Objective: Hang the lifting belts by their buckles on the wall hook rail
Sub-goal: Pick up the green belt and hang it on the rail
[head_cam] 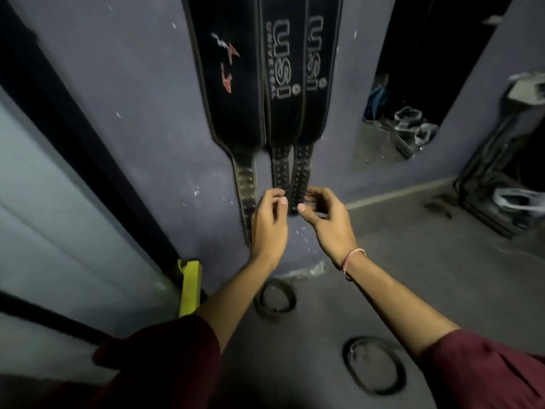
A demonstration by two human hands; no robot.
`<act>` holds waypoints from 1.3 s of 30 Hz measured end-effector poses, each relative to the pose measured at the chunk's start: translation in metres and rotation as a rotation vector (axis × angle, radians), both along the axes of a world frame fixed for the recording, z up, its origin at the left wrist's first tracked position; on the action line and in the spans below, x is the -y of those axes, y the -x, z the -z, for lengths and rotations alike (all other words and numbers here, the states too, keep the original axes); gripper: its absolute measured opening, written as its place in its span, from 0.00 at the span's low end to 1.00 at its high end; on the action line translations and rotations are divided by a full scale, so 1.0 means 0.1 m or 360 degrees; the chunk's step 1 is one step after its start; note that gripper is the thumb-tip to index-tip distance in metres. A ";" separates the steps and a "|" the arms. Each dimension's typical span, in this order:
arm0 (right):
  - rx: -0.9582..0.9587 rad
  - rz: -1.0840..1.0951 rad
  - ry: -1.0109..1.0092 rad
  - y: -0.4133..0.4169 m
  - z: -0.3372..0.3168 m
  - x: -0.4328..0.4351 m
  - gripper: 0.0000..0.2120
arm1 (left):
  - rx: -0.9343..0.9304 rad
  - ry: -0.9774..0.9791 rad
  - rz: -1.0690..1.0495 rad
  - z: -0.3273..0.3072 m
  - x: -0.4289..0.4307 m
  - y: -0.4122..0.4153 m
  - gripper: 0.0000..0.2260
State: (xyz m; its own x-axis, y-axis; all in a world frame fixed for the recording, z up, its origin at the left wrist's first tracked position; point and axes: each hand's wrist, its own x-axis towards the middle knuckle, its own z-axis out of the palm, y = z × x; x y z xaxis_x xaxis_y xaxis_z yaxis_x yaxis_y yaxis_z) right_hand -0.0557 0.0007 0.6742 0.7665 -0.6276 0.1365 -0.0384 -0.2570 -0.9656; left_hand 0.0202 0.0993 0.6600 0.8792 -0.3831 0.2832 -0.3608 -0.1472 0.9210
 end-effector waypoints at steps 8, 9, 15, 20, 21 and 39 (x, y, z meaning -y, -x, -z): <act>-0.0443 0.0255 -0.0358 1.27 1.38 0.47 0.14 | -0.0425 -0.0358 0.0379 1.42 0.49 1.13 0.05; -0.0507 0.0275 -0.0403 1.43 1.55 0.55 0.14 | -0.0463 -0.0435 0.0421 1.60 0.56 1.26 0.06; -0.0772 0.0340 -0.0721 2.24 2.55 1.06 0.09 | -0.0612 -0.0728 0.0481 2.63 1.02 1.96 0.06; -0.0995 0.0305 -0.0795 2.70 3.41 1.42 0.06 | -0.0769 -0.0900 0.0632 3.44 1.44 2.37 0.06; -0.1036 0.0321 -0.0802 2.74 3.62 1.50 0.06 | -0.0797 -0.0925 0.0649 3.63 1.53 2.41 0.05; -0.1359 0.0573 -0.1034 2.41 8.50 2.49 0.09 | -0.0745 -0.1290 0.0817 8.30 2.39 2.23 0.22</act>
